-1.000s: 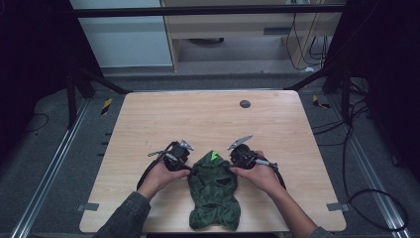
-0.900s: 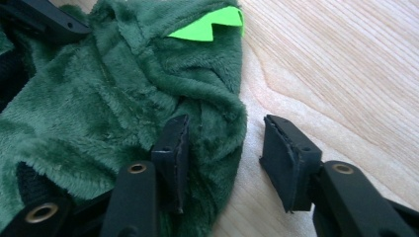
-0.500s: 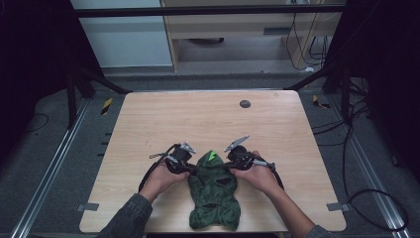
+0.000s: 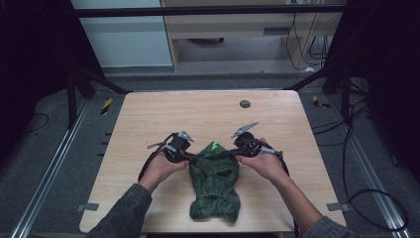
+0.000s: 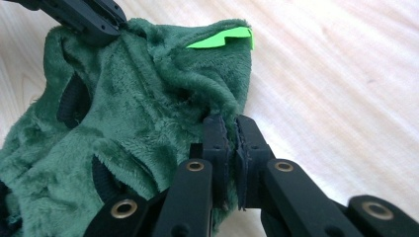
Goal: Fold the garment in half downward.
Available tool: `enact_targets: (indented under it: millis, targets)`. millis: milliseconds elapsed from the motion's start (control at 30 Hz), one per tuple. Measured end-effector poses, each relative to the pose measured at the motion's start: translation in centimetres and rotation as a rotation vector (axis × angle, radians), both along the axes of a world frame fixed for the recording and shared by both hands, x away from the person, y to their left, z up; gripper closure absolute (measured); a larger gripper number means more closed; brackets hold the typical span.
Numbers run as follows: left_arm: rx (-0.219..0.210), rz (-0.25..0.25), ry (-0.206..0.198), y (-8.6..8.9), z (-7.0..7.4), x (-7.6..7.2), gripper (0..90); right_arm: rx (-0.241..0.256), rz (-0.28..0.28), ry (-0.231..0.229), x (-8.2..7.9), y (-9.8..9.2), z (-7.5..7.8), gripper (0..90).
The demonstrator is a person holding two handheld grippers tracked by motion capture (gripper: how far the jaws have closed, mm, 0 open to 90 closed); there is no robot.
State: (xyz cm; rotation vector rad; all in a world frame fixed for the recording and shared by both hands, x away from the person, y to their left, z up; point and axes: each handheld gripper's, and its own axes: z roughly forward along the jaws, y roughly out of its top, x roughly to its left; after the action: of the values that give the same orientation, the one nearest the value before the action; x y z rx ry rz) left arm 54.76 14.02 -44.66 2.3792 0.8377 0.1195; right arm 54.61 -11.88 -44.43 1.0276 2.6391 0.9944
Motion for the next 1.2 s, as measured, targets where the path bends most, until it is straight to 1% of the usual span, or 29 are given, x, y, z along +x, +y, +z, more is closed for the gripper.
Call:
enact_targets:
  millis: [67, 167, 300, 333, 400, 467, 733, 867, 1000, 1033, 1133, 1167, 1200]
  targets:
    - [0.003, -0.002, -0.003, -0.1, 0.2, 0.1, 81.5, -0.001, 0.000, -0.008, 0.4, 0.0, 0.4, 85.0]
    - [0.006, 0.009, -0.020, -0.2, 0.9, 0.7, 81.5, -0.009, -0.001, -0.021, 1.0, -0.1, 1.0, 85.0]
    - [0.004, 0.012, -0.035, -0.2, 1.7, 1.0, 81.5, -0.017, -0.004, -0.034, 1.4, 0.0, 1.6, 85.0]
    - [0.004, 0.012, -0.035, -0.2, 1.7, 1.0, 81.5, -0.018, -0.007, -0.037, 1.5, 0.1, 1.8, 84.9]
    - [0.009, 0.013, -0.049, -0.1, 2.3, 1.3, 81.5, -0.014, -0.006, -0.044, 1.7, 0.1, 2.0, 85.0]
    - [0.002, 0.019, -0.048, 0.0, 2.5, 1.6, 81.5, -0.014, -0.008, -0.047, 1.9, 0.1, 2.2, 84.9]
    - [0.008, 0.030, -0.066, 0.0, 3.1, 2.2, 81.5, -0.020, -0.013, -0.063, 2.5, 0.3, 2.9, 85.0]
    - [-0.002, 0.041, -0.073, 0.0, 3.3, 2.5, 81.5, -0.020, -0.019, -0.069, 2.7, 0.3, 3.1, 85.0]
    - [0.008, 0.040, -0.079, 0.0, 3.6, 2.7, 81.5, -0.028, -0.016, -0.073, 2.9, 0.4, 3.4, 85.0]
    - [0.005, 0.045, -0.083, 0.0, 3.6, 2.7, 81.4, -0.032, -0.015, -0.081, 3.0, 0.4, 3.5, 85.0]
    - [0.009, 0.046, -0.087, 0.0, 3.9, 2.9, 81.4, -0.032, -0.023, -0.082, 3.1, 0.5, 3.8, 85.0]
    - [0.010, 0.047, -0.092, -0.1, 4.1, 3.1, 81.4, -0.037, -0.021, -0.096, 3.3, 0.6, 3.9, 85.0]
    - [0.011, 0.047, -0.100, 0.0, 4.2, 3.2, 81.4, -0.039, -0.022, -0.098, 3.4, 0.6, 4.0, 85.0]
